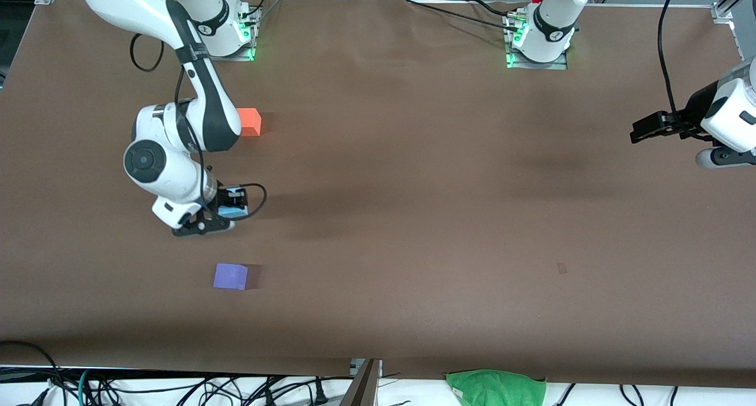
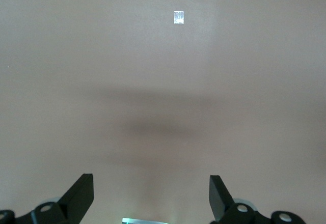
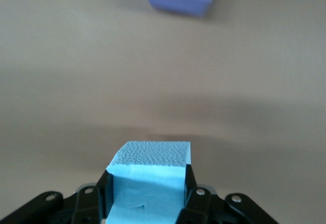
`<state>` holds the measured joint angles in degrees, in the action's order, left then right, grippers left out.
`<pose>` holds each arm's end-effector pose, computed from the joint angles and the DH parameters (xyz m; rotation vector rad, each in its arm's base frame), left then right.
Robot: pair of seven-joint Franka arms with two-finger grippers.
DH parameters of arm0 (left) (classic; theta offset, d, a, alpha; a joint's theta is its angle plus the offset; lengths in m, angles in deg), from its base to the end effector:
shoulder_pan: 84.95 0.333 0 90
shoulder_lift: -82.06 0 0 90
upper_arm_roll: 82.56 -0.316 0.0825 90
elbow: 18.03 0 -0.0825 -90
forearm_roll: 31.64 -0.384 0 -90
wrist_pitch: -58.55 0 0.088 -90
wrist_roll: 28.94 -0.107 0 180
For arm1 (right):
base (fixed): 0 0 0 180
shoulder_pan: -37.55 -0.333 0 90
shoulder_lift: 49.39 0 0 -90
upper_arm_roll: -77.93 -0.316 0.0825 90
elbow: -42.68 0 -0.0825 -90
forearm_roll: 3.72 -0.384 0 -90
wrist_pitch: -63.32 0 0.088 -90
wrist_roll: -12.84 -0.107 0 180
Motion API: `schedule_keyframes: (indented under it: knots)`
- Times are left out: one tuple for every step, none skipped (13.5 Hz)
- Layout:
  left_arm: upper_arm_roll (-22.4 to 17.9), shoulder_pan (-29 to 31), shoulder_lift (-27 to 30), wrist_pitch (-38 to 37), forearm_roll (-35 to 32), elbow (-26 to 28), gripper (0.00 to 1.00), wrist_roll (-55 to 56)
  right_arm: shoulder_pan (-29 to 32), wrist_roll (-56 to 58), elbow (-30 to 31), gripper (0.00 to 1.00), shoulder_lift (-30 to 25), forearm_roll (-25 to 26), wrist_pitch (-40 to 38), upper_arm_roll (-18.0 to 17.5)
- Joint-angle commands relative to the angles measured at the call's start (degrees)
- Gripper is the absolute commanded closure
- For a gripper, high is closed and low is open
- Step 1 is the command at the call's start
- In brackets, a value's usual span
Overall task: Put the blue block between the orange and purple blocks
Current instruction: 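Lower the light-blue cube between the orange and purple cubes, open the right gripper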
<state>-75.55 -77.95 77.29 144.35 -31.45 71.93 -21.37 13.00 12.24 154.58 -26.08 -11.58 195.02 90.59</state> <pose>0.5682 0.0022 0.5726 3.1221 0.2057 -0.2442 0.5971 0.1340 0.2695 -3.1276 -0.1855 0.0774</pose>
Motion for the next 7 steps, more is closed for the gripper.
schedule_keyframes:
  knots:
    - [0.2, 0.3, -0.7, -0.2, 0.6, -1.5, 0.0, -1.2, -0.9, -5.6, 7.8, 0.88, -5.4, -0.8, 2.7, 0.4]
    - [0.2, 0.4, -0.7, -0.2, 0.6, -1.5, 0.0, -1.2, -0.9, -7.1, 7.8, 0.88, -5.1, -0.8, 2.7, 0.4]
    - [0.1, 0.4, -0.7, -0.2, 0.6, -1.5, 0.0, -1.2, -1.0, -7.7, 7.7, 0.88, -4.8, -1.0, 2.7, 0.4]
    - [0.1, 0.3, -0.7, -0.2, 0.7, -1.5, 0.0, -1.2, -1.0, -8.4, 7.8, 0.88, -4.4, -1.4, 3.1, 0.2]
    - [0.1, 0.3, -0.7, -0.2, 0.7, -1.5, 0.0, -1.2, -1.1, -8.7, 7.8, 0.88, -4.0, -2.1, 3.5, 0.1]
    - [0.1, 0.4, -0.7, -0.2, 0.7, -1.5, 0.0, -1.2, -1.1, -8.7, 7.7, 0.88, -3.5, -2.6, 4.2, 0.1]
    - [0.1, 0.4, -0.7, -0.2, 0.7, -1.5, 0.0, -1.2, -1.1, -8.7, 7.9, 0.88, -3.1, -2.6, 5.2, 0.1]
